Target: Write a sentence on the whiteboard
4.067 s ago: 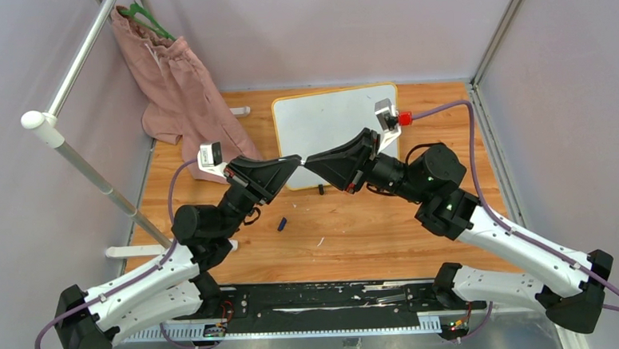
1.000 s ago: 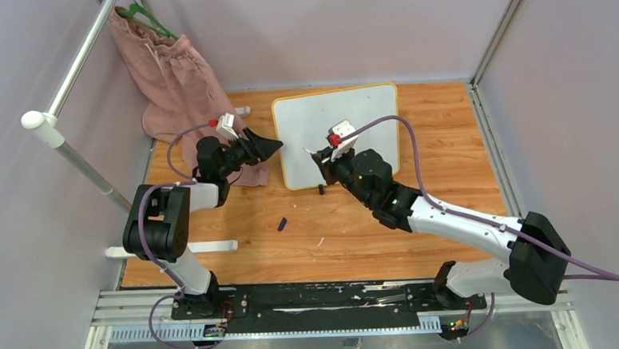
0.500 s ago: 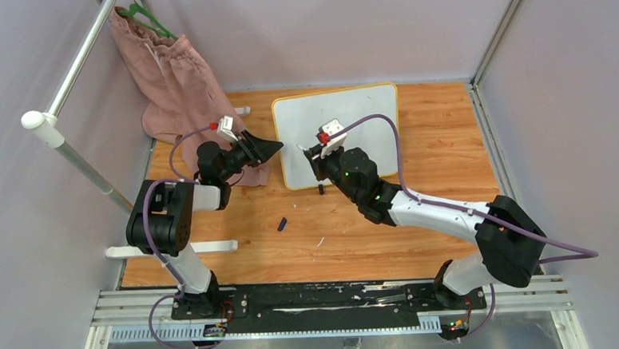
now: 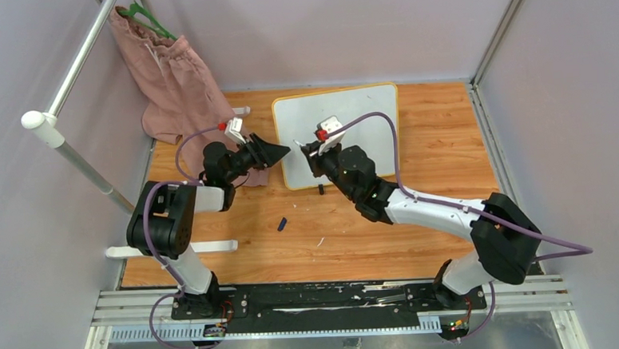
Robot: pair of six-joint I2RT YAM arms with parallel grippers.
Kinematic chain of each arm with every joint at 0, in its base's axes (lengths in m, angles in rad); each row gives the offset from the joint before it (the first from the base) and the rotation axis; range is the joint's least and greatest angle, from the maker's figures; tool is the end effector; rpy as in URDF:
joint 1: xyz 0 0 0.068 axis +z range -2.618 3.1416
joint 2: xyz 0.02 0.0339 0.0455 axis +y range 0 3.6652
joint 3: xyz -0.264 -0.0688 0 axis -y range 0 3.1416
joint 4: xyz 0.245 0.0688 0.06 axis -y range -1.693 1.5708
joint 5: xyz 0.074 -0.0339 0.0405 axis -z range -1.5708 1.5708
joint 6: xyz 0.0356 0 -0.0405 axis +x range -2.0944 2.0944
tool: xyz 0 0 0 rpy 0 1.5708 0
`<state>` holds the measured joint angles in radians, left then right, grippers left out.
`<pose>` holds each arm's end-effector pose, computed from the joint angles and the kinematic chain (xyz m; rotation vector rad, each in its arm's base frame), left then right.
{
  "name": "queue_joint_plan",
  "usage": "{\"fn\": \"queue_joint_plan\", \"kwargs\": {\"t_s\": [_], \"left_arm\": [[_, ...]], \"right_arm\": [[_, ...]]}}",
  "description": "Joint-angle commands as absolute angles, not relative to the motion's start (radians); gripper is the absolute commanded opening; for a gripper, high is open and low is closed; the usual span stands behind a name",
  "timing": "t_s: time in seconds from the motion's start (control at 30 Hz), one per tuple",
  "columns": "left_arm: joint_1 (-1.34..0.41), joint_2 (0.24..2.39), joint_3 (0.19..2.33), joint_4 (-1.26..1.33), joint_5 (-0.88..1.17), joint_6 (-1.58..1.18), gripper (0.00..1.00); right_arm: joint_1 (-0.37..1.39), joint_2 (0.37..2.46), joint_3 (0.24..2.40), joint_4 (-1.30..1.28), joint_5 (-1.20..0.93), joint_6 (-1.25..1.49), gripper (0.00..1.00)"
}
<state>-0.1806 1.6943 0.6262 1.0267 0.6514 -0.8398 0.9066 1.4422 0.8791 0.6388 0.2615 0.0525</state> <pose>0.3162 -0.0797 0.1855 -0.0287 1.7690 -1.2846 0.2128 0.2569 0.3035 -0.4304 1.4628 0.5752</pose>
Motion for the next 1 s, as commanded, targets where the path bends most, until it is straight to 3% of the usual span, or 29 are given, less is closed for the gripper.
{"fn": "queue_joint_plan", "kwargs": {"t_s": [0.0,0.3,0.97], "left_arm": [[-0.183,1.669,0.613,1.040,0.660,-0.816,0.61],[-0.183,1.676,0.611,1.021,0.649,-0.810,0.51],[-0.183,1.665,0.620,0.906,0.606,-0.737,0.52]], "right_arm": [[0.897,1.469,0.928,0.695,0.273,0.038,0.00],[0.896,1.528,0.953,0.707,0.291,0.035,0.00],[0.865,1.602,0.995,0.761,0.315,0.023,0.00]]}}
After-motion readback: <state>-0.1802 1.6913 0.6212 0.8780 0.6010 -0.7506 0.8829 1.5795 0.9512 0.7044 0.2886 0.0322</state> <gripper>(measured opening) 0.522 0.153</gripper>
